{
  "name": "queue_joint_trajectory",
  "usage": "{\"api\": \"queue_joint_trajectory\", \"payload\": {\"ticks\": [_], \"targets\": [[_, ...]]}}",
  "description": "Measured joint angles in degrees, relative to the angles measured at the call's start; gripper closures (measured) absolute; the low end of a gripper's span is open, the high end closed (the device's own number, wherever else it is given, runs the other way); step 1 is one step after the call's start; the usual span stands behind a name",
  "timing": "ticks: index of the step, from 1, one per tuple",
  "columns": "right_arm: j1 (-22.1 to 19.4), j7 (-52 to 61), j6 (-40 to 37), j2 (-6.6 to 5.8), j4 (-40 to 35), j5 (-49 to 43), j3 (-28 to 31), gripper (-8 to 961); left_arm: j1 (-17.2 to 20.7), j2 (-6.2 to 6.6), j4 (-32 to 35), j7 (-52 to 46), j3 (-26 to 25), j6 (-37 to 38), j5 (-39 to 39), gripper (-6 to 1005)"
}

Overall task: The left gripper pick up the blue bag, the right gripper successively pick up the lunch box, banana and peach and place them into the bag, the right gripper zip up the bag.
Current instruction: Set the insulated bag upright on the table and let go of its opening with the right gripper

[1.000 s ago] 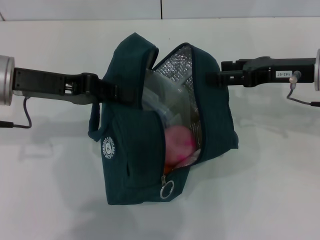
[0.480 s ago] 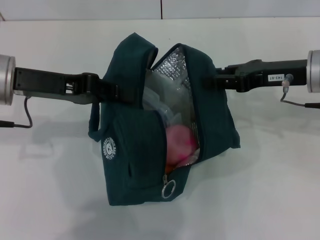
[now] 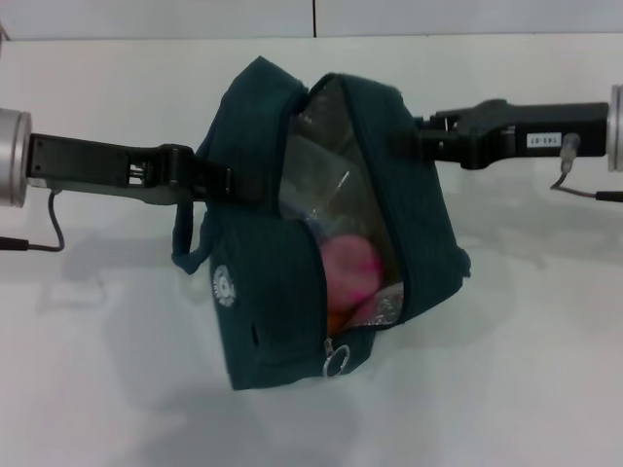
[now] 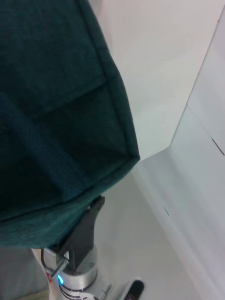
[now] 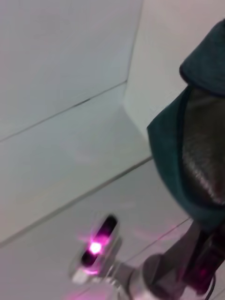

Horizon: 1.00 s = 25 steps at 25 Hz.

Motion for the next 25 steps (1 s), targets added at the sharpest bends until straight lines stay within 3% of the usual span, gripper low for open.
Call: {"api": "queue_joint_trajectory", "payload": {"ticks": [6,14,18,25], "targets": [[-2.05,-0.24,-3.38,0.03,-3.46,0.98,3.89,691,-0.4,-0.86,0.0,0.39,0.1,0.08,-0.03,950],[-5.29,-0.72,-9.08,-0.39,-5.12,1.1,13.39,751,-2.46,-3.22,-3.33,1.25,3.01,-2.02,-1.33,950],[-6.73,-0.91,-10.62,-0.9,-5.14,0.59,16.31,788,-4.29,-3.14,-8.86,2.05,7.16,-6.84,-3.94,950],[-7.33,-2.18,-10.48,-1.26,-3.42,-0.96,16.8,805,-6.67,-3.16,-14.95,4.79,7.49,-9.93,-6.69,950]]}}
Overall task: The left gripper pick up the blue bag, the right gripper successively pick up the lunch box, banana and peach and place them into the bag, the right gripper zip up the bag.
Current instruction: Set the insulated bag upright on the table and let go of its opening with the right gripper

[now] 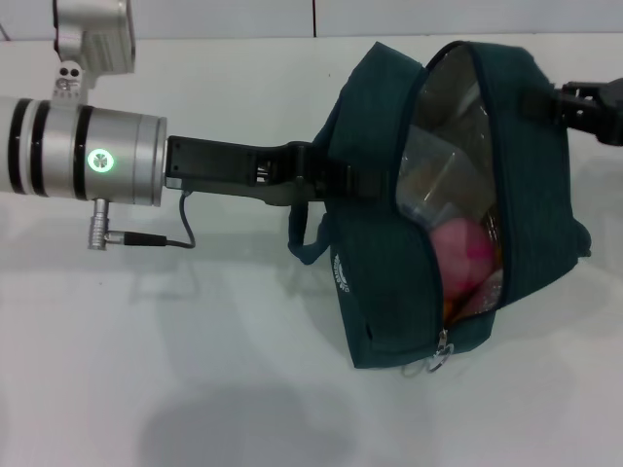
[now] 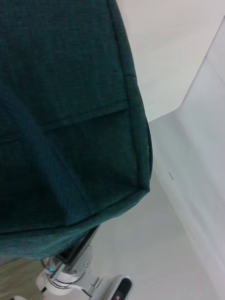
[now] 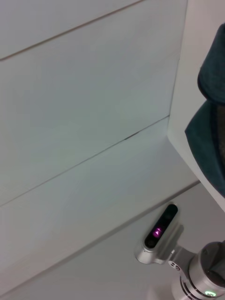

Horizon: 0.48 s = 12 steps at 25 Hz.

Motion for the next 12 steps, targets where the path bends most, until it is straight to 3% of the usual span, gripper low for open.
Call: {"api": "queue_joint_trajectory", "payload": {"ticks": [12], "targets": [[1.34,-1.04,-0.21,0.16,2.41,0.32,0.31,808,-0.25,-0.03,-4.32,2.58,-0.15,-2.49,-0.13,949]]}}
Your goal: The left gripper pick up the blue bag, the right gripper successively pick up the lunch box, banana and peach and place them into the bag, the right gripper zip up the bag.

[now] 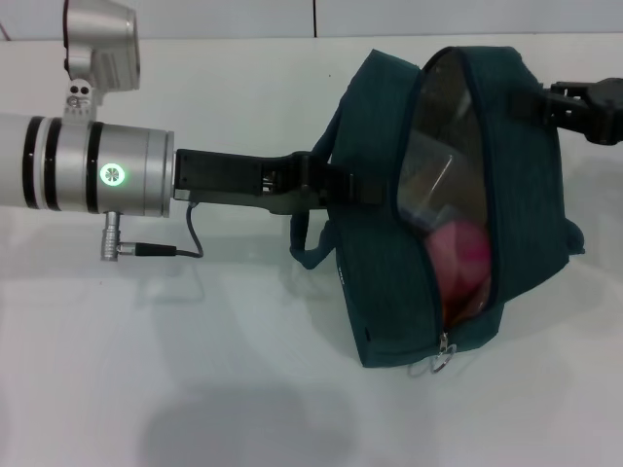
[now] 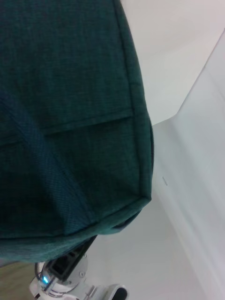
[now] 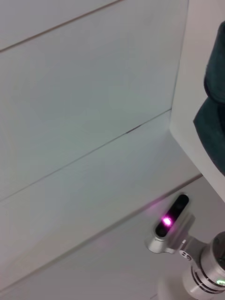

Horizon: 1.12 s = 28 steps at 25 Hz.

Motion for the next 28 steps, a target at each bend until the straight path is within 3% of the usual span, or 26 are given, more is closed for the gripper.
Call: {"api": "queue_joint_trajectory", "payload": {"ticks": [5,14,17,19,28], "targets": [[-0.39,0.0,-0.44,-0.36,0.95,0.3,3.18,809,0.3,-0.03,-0.06,0.34,-0.02,-0.24,-0.02,949],[-0.58,-5.03,-3.86,-1.67,4.47,2.8,4.47,563,0.42,0.03,-0.07,0.27,-0.21,-0.24,-0.07,949],[-1.45,-10.96,-10.87,-1.22,4.73,6.92,6.98,452,0.54,0.04,-0.07,0.32,-0.22,-0.24,-0.08,949],[-1.94,-16.97,-17.5,-1.01,4.63,8.48,8.02,319,0.68,0.05,-0.07,0.36,-0.22,-0.32,-0.09,949],[-4.6,-36.79,-33.25,-0.04,7.24,6.58,5.4,314,0.89,0.02,-0.06,0.46,-0.18,-1.14,-0.09,949]]}}
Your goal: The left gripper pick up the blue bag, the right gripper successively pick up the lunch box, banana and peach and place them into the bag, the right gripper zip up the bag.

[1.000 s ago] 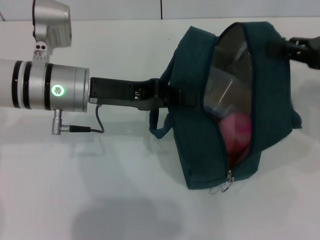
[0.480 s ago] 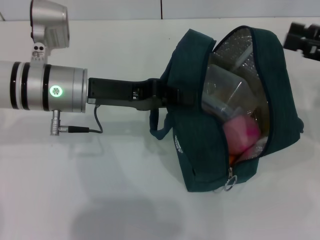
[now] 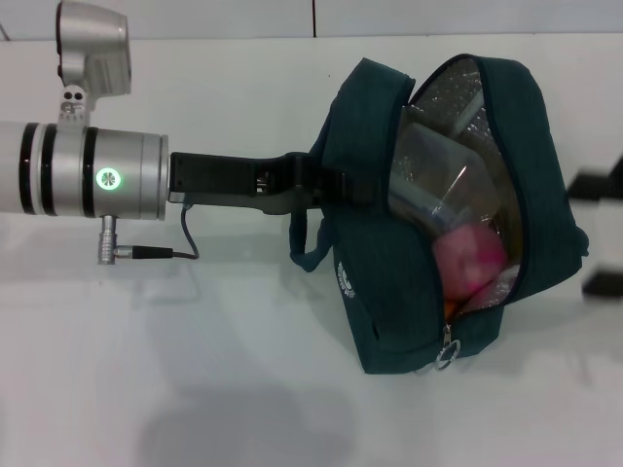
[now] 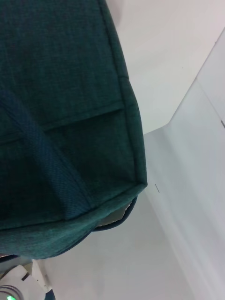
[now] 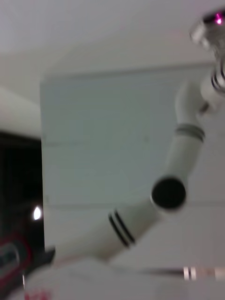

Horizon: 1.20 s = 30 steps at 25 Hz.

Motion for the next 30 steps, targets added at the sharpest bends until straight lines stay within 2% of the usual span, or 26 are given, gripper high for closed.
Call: {"api": "queue_joint_trajectory", "payload": {"ticks": [4,8,12,13,18,21,30], "targets": [[-0.65,-0.86,-1.71,0.11,0.2,-3.85,-3.22,311,0.07,-0.02,0.0,0.0,-0.01,0.0,0.0,949],[-0.8,0.72,1.54,0.0,0.16,-14.06,-5.2,309,0.08,-0.05,0.0,0.0,0.18,0.0,0.0,949],[-1.14,1.11,8.39,0.71,1.38,-21.82,-5.77,208,0.09,-0.05,0.0,0.0,0.09,0.01,0.02,949],[-1.22,1.02,9.83,0.81,1.97,-22.4,-6.05,183,0.09,-0.05,0.0,0.01,0.09,0.01,0.02,948],[-1.13,0.8,15.39,0.87,4.81,-23.32,-6.63,177,0.08,-0.01,0.0,0.06,0.13,0.02,0.04,948],[-0.95,0.58,18.35,0.98,6.45,-23.08,-6.72,66,0.01,0.03,0.0,0.07,0.02,0.02,0.04,948],[2.44,-2.87,23.08,1.65,15.13,-22.72,-7.78,69,-0.37,0.04,0.0,0.08,0.1,-0.33,0.06,948]]}}
